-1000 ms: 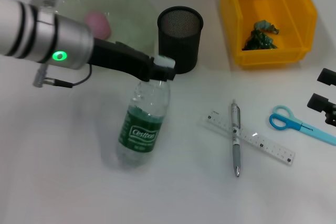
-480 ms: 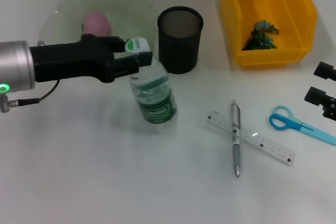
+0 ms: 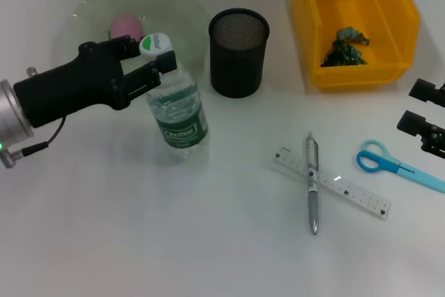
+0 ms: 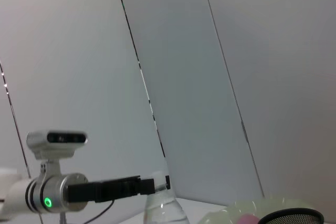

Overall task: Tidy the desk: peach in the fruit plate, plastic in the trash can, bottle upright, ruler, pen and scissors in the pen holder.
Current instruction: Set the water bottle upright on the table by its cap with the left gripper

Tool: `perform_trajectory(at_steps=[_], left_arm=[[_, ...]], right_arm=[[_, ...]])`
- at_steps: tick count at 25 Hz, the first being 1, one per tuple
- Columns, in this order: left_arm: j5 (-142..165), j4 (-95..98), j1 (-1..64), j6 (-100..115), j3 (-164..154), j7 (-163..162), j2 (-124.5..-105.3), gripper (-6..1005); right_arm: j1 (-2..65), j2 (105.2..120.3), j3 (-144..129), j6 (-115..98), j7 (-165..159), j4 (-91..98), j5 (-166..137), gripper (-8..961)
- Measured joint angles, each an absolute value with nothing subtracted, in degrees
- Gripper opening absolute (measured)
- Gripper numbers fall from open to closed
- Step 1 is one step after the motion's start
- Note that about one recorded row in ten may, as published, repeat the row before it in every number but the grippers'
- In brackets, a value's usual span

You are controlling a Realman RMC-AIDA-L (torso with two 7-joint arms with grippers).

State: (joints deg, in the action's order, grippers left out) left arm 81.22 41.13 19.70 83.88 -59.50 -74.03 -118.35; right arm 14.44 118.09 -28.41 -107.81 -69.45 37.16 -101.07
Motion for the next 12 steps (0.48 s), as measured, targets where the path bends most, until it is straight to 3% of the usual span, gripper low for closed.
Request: perform_trajectory(at_steps=[12], left_arm=[[75.38,30.79,19.87,84.63,-55.52,-57.75,-118.52,444]], right_arm=[[15.00,118.39,-28.30,-107.84,-68.97,35.68,-100.32,693]])
